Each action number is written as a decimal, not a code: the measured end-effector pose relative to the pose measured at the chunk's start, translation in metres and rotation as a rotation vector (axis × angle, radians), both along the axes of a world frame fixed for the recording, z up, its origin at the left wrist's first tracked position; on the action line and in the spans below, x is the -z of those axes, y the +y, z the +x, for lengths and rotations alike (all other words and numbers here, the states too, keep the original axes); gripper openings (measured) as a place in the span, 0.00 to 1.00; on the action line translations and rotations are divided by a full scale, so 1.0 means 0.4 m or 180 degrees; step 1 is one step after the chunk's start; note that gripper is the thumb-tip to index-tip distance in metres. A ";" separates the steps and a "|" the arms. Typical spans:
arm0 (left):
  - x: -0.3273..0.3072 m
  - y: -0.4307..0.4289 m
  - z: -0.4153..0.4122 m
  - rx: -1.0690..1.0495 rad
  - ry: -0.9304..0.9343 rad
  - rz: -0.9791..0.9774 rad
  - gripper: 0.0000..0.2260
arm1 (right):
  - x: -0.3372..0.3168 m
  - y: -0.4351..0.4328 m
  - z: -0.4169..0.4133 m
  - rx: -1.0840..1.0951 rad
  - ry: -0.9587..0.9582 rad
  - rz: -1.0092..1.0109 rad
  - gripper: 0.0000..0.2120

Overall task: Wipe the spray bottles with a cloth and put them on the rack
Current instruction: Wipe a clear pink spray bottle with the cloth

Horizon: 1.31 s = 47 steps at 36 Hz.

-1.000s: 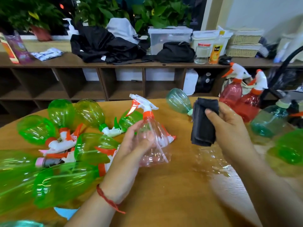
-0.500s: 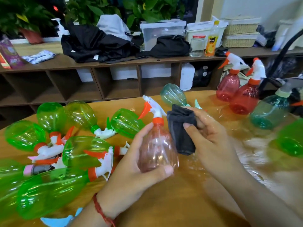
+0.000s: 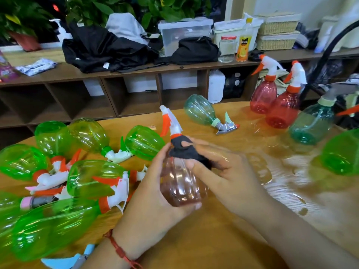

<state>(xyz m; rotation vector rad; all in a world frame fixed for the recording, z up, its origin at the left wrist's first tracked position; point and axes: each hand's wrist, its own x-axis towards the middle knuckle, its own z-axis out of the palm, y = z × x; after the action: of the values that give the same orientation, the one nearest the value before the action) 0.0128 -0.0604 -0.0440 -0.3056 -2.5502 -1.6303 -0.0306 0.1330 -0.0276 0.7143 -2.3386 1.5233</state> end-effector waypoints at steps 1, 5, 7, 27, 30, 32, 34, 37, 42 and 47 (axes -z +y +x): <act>0.000 -0.003 0.000 -0.0020 0.0034 -0.0024 0.58 | 0.000 0.000 0.002 0.0006 0.0048 0.0024 0.17; -0.003 -0.004 -0.001 -0.0080 0.0084 -0.0070 0.57 | -0.002 0.003 0.004 -0.0047 0.0190 0.0057 0.14; 0.001 -0.006 -0.009 -0.0114 -0.0005 -0.0021 0.57 | -0.002 0.005 0.006 -0.0062 0.0276 0.0141 0.11; -0.004 -0.019 -0.022 -0.0135 -0.0011 0.0375 0.54 | 0.010 -0.009 0.005 -0.0155 0.0532 0.0170 0.14; -0.006 -0.039 -0.040 -0.0230 -0.0105 0.0812 0.53 | 0.016 -0.013 0.016 -0.0507 0.0632 0.0271 0.12; -0.007 -0.045 -0.044 -0.0238 -0.0107 0.0869 0.53 | 0.016 -0.012 0.018 -0.0611 0.0654 0.0279 0.12; -0.007 -0.043 -0.042 -0.0210 -0.0080 0.0843 0.52 | 0.018 -0.010 0.015 -0.0588 0.0649 0.0209 0.12; -0.004 -0.029 -0.032 -0.0145 -0.0066 0.0751 0.52 | 0.021 -0.005 0.004 -0.0454 0.0520 0.0050 0.13; -0.004 0.006 -0.002 0.0090 0.0003 0.0320 0.53 | 0.020 0.002 -0.012 -0.0207 0.0219 -0.0243 0.13; -0.007 0.016 0.006 0.0120 0.0035 0.0217 0.51 | 0.010 -0.004 -0.015 -0.0163 -0.0022 -0.0386 0.13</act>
<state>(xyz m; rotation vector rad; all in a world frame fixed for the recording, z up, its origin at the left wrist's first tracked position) 0.0154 -0.0540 -0.0413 -0.3578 -2.4892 -1.7192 -0.0367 0.1316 -0.0315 0.7452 -2.2264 1.6754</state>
